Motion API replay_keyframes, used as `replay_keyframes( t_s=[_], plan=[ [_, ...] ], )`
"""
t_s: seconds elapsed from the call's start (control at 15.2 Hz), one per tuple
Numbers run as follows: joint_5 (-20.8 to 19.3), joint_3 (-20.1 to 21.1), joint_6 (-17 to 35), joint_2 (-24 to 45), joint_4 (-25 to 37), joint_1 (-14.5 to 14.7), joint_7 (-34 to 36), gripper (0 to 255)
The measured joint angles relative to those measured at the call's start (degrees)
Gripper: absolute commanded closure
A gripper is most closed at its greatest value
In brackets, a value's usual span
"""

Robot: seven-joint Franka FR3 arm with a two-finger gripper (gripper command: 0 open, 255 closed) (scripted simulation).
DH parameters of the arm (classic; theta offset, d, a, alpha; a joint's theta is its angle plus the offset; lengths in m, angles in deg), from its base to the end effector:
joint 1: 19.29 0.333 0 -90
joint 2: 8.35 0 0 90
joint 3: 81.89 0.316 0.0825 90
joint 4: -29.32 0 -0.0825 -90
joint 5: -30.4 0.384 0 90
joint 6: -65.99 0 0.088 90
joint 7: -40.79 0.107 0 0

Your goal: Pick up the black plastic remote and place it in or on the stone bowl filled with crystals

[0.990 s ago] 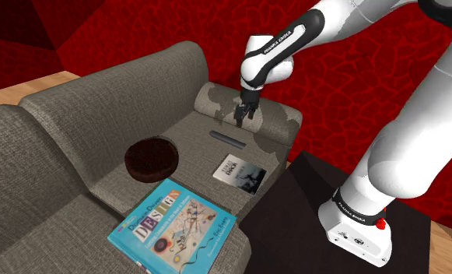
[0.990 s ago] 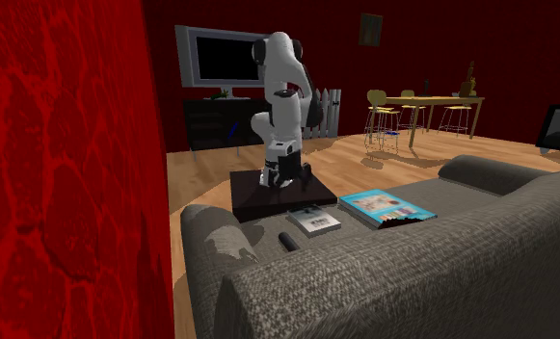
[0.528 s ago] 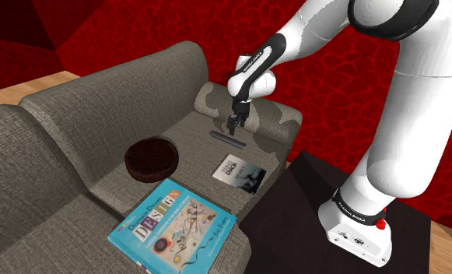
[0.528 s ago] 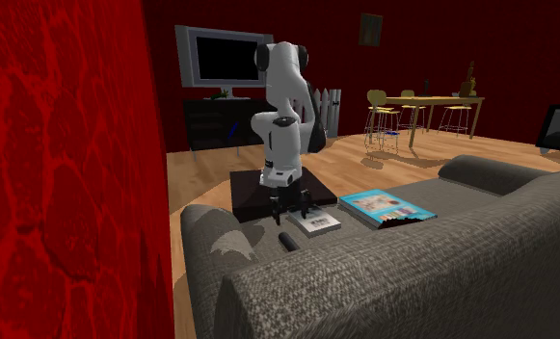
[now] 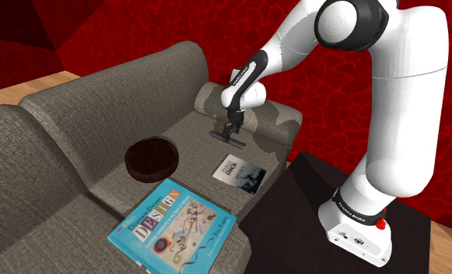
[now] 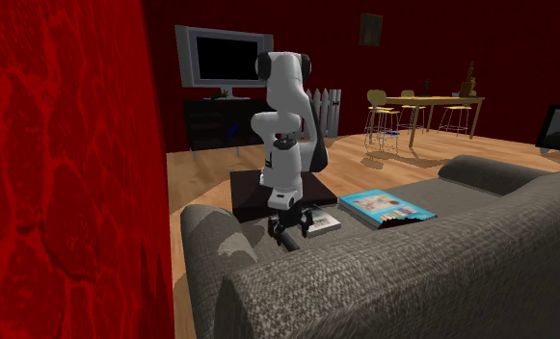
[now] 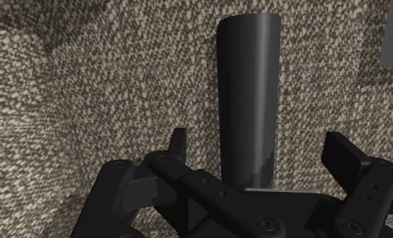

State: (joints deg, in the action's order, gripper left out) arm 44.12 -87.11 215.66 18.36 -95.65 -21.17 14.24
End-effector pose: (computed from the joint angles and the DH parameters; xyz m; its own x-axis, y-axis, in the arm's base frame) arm 0.5495 -0.0750 0.1703 0.9902 0.1393 -0.0002 0.1388 -0.9869 -0.0818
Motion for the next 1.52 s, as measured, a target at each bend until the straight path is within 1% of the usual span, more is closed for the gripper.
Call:
replay_keyframes(
  t_s=[0.2, 0.59, 0.66, 1.32, 1.52],
  plan=[
    [0.6, 0.5, 1.6, 2.1, 0.5, -0.2, -0.4, 0],
    [0.7, 0.6, 2.0, 2.5, 0.5, -0.3, -0.5, 0],
    [0.7, 0.6, 2.0, 2.5, 0.5, -0.3, -0.5, 255],
    [0.7, 0.4, 2.0, 2.4, 0.6, -0.4, -0.5, 255],
    [0.3, 0.2, 0.8, 0.9, 0.2, 0.0, -0.1, 255]
  ],
)
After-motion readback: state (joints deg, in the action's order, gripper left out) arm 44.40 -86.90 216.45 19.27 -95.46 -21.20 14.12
